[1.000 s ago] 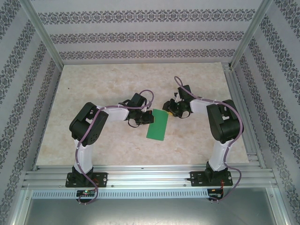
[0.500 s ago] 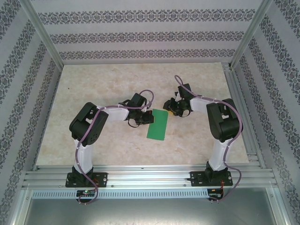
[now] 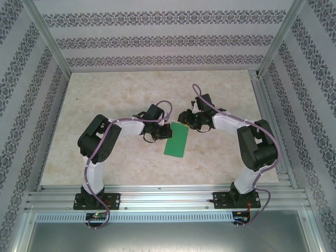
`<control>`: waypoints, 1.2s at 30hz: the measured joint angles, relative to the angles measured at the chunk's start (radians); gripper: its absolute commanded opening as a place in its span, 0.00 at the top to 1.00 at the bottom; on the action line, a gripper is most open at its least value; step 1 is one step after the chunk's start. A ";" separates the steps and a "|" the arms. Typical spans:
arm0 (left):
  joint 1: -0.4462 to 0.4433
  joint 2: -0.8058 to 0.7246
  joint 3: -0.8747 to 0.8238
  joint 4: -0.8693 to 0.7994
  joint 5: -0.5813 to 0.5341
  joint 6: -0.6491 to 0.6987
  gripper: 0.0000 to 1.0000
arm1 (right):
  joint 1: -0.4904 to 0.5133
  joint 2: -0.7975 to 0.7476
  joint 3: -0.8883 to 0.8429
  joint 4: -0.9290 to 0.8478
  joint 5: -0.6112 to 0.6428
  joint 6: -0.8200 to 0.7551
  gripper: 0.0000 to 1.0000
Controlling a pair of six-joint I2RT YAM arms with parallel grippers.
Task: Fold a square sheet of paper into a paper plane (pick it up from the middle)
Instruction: Fold the square sheet of paper in half at the center of the table.
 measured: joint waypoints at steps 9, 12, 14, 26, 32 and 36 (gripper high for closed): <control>0.000 0.000 0.000 0.000 0.000 0.000 0.96 | 0.019 0.028 -0.128 0.071 -0.008 0.053 0.61; 0.000 -0.002 -0.002 0.000 0.000 0.000 0.96 | 0.020 0.022 -0.129 0.071 -0.008 0.053 0.61; 0.000 -0.002 -0.003 0.001 0.000 0.000 0.96 | 0.021 0.004 -0.140 0.070 -0.008 0.054 0.60; 0.000 -0.006 -0.009 0.003 0.000 0.000 0.96 | 0.094 -0.098 -0.333 0.229 -0.023 0.148 0.66; 0.000 -0.008 -0.013 0.010 0.000 -0.001 0.96 | 0.091 -0.108 -0.344 0.237 -0.020 0.167 0.65; -0.001 -0.011 -0.018 0.015 0.000 -0.001 0.96 | 0.125 -0.174 -0.345 0.154 0.001 0.167 0.64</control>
